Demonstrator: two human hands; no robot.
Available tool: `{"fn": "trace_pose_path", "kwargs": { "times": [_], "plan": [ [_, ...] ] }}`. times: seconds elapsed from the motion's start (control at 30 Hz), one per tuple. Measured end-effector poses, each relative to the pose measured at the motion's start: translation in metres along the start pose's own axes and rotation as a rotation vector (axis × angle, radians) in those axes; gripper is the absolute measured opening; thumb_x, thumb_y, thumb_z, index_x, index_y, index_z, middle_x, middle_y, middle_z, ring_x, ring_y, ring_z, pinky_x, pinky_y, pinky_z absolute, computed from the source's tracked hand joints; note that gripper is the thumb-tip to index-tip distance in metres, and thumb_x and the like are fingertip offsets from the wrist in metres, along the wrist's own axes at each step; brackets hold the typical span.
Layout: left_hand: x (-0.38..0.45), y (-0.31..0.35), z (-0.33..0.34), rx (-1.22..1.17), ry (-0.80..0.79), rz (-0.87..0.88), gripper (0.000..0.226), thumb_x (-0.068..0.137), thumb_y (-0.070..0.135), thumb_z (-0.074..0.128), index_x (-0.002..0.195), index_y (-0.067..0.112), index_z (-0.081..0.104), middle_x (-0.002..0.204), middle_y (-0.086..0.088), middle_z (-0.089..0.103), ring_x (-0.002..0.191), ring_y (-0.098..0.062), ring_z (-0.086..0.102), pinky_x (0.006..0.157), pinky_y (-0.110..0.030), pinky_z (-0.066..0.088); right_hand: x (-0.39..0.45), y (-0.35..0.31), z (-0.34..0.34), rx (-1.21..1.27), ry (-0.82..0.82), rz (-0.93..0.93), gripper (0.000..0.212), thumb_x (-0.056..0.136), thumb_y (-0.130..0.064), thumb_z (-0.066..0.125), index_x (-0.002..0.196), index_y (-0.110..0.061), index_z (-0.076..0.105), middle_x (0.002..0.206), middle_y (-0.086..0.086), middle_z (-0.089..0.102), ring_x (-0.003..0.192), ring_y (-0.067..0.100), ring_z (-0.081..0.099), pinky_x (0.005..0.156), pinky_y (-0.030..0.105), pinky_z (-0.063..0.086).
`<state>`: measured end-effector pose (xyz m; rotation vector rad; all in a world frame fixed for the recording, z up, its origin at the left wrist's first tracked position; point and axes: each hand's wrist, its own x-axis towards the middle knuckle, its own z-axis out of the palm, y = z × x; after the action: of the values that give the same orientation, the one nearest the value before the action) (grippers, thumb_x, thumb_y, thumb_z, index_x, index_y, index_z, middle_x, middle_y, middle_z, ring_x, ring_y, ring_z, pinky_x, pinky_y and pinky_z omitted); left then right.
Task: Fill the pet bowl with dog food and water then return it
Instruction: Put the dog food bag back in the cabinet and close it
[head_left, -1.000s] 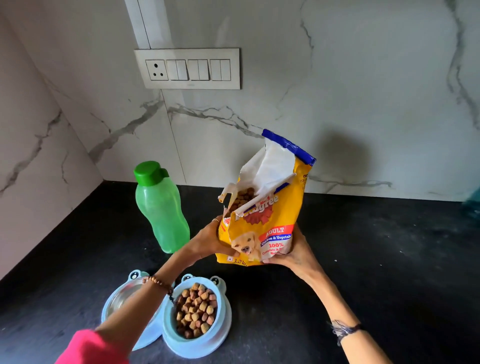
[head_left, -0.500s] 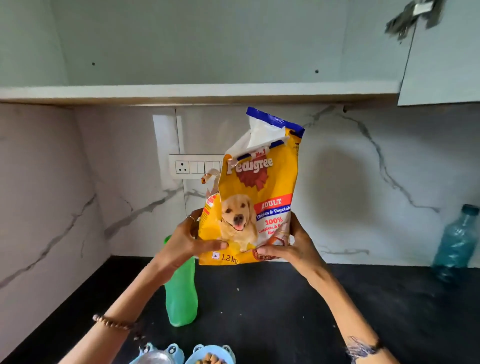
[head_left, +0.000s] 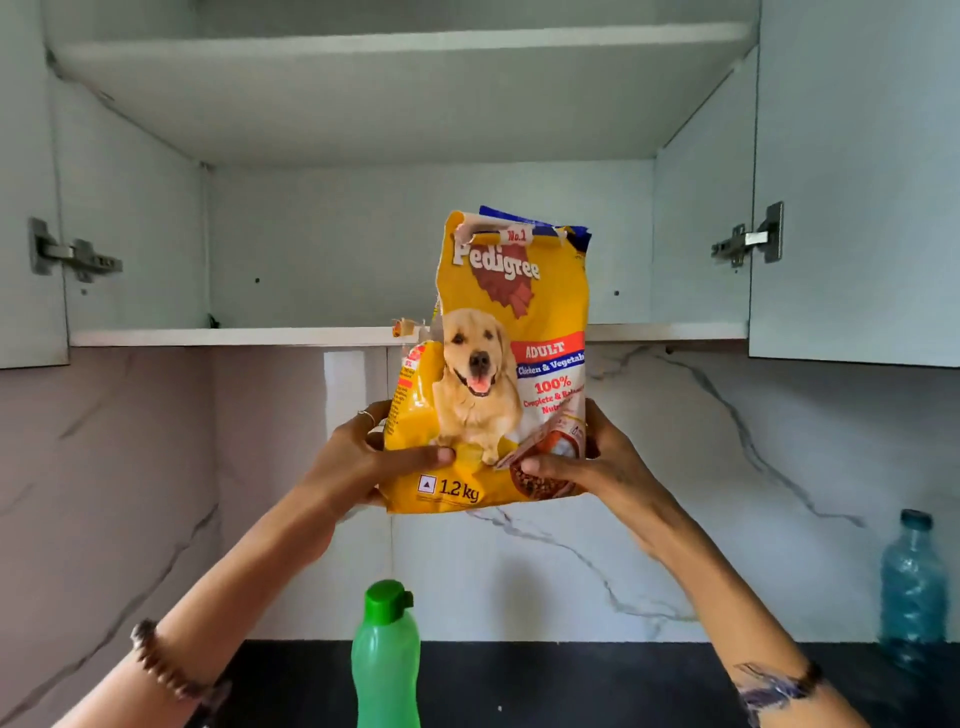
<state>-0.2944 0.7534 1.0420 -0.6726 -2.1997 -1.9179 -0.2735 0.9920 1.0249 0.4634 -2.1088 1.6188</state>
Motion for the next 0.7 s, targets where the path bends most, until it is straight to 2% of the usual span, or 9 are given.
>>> {"fn": "trace_pose_path", "kwargs": {
  "times": [0.07, 0.2, 0.37, 0.47, 0.53, 0.6, 0.7],
  "plan": [
    [0.008, 0.012, -0.005, 0.006, 0.002, 0.000, 0.074, 0.057, 0.023, 0.087, 0.121, 0.027, 0.051, 0.102, 0.002, 0.068, 0.077, -0.013, 0.069, 0.048, -0.019, 0.053, 0.010, -0.013, 0.001, -0.009, 0.014, -0.006, 0.067, 0.050, -0.040, 0.078, 0.111, -0.038, 0.050, 0.110, -0.008, 0.065, 0.096, 0.004, 0.062, 0.075, 0.019, 0.053],
    [0.028, 0.033, -0.016, 0.042, 0.010, 0.030, 0.069, 0.056, 0.028, 0.087, 0.116, 0.029, 0.054, 0.096, 0.002, 0.070, 0.072, -0.012, 0.071, 0.054, -0.028, 0.057, 0.031, -0.037, -0.002, -0.031, 0.046, -0.008, 0.082, 0.053, -0.040, 0.079, 0.128, -0.031, 0.046, 0.116, -0.002, 0.064, 0.101, 0.012, 0.063, 0.085, 0.031, 0.055],
    [0.054, 0.061, -0.017, 0.041, -0.001, 0.113, 0.059, 0.071, 0.029, 0.077, 0.122, 0.024, 0.049, 0.102, 0.000, 0.067, 0.085, -0.019, 0.068, 0.061, -0.036, 0.060, 0.053, -0.063, -0.014, -0.035, 0.090, -0.016, 0.068, 0.067, -0.031, 0.078, 0.127, -0.032, 0.045, 0.109, -0.005, 0.064, 0.095, 0.010, 0.063, 0.072, 0.025, 0.057],
    [0.072, 0.081, -0.012, 0.104, -0.008, 0.193, 0.060, 0.073, 0.035, 0.074, 0.125, 0.023, 0.047, 0.104, 0.001, 0.065, 0.085, -0.015, 0.064, 0.054, -0.030, 0.055, 0.067, -0.079, -0.029, -0.067, 0.125, -0.020, 0.076, 0.059, -0.040, 0.077, 0.127, -0.032, 0.045, 0.113, -0.002, 0.064, 0.098, 0.014, 0.062, 0.077, 0.034, 0.056],
    [0.089, 0.094, -0.009, 0.148, -0.009, 0.233, 0.064, 0.074, 0.039, 0.072, 0.130, 0.021, 0.046, 0.110, -0.002, 0.064, 0.086, -0.016, 0.062, 0.051, -0.024, 0.045, 0.080, -0.089, -0.041, -0.106, 0.155, -0.029, 0.069, 0.064, -0.039, 0.077, 0.125, -0.033, 0.046, 0.110, -0.004, 0.064, 0.096, 0.015, 0.062, 0.081, 0.039, 0.055],
    [0.108, 0.106, -0.004, 0.155, -0.008, 0.248, 0.067, 0.075, 0.040, 0.071, 0.133, 0.020, 0.044, 0.110, -0.003, 0.064, 0.087, -0.018, 0.061, 0.052, -0.024, 0.042, 0.094, -0.098, -0.052, -0.148, 0.178, -0.037, 0.058, 0.071, -0.036, 0.075, 0.121, -0.033, 0.046, 0.104, -0.004, 0.064, 0.090, 0.014, 0.063, 0.083, 0.040, 0.054],
    [0.137, 0.119, 0.008, 0.156, -0.022, 0.258, 0.068, 0.076, 0.040, 0.070, 0.135, 0.019, 0.042, 0.106, -0.002, 0.062, 0.083, -0.015, 0.059, 0.056, -0.025, 0.042, 0.112, -0.106, -0.070, -0.167, 0.182, -0.062, 0.051, 0.076, -0.031, 0.073, 0.119, -0.031, 0.045, 0.102, -0.005, 0.062, 0.084, 0.010, 0.061, 0.074, 0.030, 0.052]
  ]
}}
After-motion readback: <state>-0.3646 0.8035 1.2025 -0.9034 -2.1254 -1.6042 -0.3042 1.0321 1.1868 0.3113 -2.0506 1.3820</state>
